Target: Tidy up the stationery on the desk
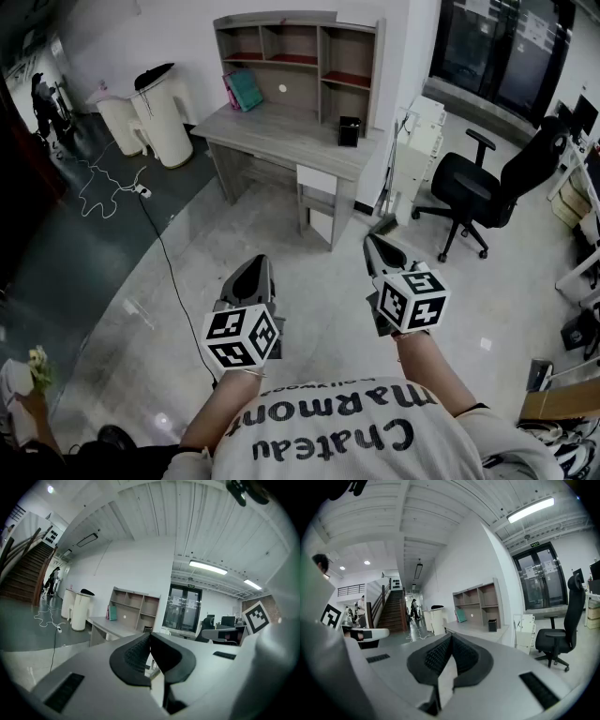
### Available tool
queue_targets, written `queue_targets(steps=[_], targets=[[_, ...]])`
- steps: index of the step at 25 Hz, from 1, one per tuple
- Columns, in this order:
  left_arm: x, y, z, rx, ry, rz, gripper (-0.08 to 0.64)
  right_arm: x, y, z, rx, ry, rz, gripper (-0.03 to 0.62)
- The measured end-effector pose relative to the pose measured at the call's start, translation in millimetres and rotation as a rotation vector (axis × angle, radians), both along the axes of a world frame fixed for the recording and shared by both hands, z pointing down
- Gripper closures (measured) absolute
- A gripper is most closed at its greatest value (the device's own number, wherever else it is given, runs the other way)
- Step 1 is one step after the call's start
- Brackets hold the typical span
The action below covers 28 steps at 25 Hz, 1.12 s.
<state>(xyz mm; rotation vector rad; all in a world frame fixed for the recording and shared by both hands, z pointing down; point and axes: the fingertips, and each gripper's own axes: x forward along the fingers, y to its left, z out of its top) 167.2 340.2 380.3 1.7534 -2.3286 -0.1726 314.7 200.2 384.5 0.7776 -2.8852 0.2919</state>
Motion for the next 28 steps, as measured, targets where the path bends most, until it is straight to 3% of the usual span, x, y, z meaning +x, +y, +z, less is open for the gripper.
queue_targets(steps=[10, 16, 28], targets=[[-18.3, 0.2, -2.5, 0.019, 0.006, 0.019, 0.545, -15.9, 1.9, 0.8, 0.002, 0.004, 0.011, 0.583], [-37.2, 4.2, 1.6, 0.023, -0.001, 0.032, 0.545, -36.4, 7.0, 5.6, -0.017, -0.042, 0.004, 0.583], [-61.1, 13.8, 35.3, -0.005, 0.063, 0.042, 0.545, -67.6, 7.3, 42.1, -0.069, 0.009, -0.025, 0.583]])
